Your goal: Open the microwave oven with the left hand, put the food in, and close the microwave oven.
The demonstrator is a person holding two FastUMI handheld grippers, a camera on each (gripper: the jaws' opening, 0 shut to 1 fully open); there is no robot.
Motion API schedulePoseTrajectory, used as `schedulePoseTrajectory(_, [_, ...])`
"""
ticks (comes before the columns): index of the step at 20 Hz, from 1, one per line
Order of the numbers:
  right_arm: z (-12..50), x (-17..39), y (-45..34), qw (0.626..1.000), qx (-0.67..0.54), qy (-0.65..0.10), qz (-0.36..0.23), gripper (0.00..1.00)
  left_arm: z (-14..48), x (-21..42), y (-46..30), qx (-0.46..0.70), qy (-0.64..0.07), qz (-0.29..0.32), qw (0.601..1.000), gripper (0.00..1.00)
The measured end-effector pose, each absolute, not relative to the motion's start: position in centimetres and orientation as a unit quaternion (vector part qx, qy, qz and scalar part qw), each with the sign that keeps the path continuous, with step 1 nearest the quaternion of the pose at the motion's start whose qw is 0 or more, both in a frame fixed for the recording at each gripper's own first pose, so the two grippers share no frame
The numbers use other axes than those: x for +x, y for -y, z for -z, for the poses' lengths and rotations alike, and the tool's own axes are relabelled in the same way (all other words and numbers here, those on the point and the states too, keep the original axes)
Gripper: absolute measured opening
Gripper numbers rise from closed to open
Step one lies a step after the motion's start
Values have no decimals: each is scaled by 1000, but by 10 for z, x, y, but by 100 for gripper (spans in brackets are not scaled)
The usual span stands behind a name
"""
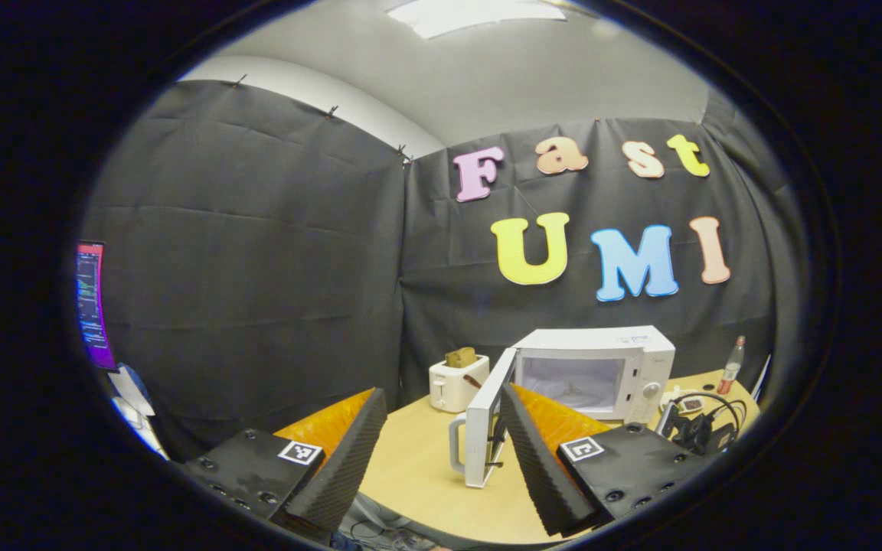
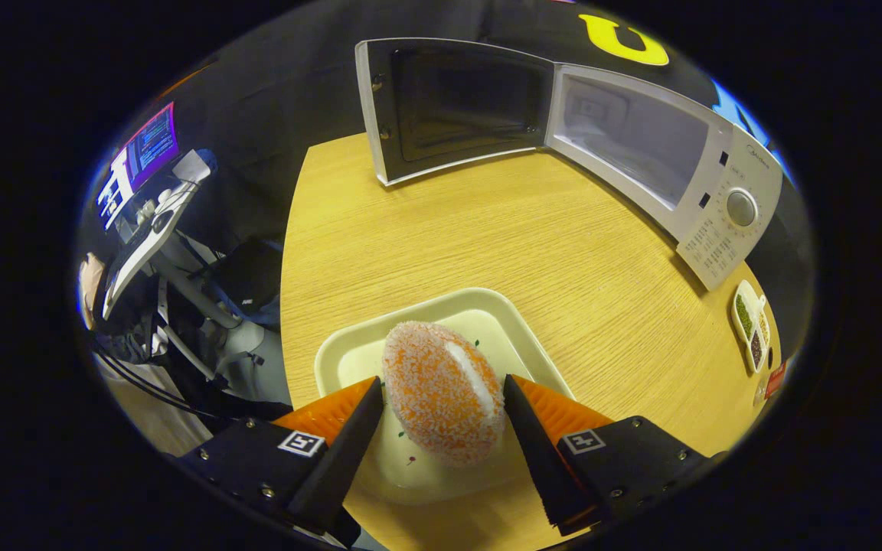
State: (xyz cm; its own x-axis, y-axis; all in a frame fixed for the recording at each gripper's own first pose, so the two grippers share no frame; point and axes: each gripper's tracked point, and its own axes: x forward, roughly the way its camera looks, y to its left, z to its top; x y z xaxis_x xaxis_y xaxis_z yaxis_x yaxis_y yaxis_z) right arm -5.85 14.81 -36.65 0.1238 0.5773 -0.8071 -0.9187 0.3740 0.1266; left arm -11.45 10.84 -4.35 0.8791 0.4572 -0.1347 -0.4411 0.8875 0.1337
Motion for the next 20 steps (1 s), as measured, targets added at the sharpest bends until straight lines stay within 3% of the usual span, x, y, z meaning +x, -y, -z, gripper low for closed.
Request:
schedulePoseTrajectory(2, [363, -58, -149, 727, -208, -402, -516, 82, 45, -111, -106, 50, -82, -227, 969, 97])
schedulePoseTrajectory(3, [359, -55, -150, 734, -210, -394, -512, 82, 47, -110, -106, 51, -82, -226, 969, 97])
schedulePoseTrajectory(4, [355, -55, -150, 736, -208, -389, -513, 75, 47, -107, -107, 51, -80, -225, 970, 97])
schedulePoseTrajectory(10, [302, -30, -164, 769, -197, -339, -506, 75, 51, -81, -113, 33, -67, -214, 974, 97])
schedulePoseTrajectory(20, [210, 62, -217, 831, -185, -248, -462, 75, 45, -37, -154, 29, -49, -194, 979, 97])
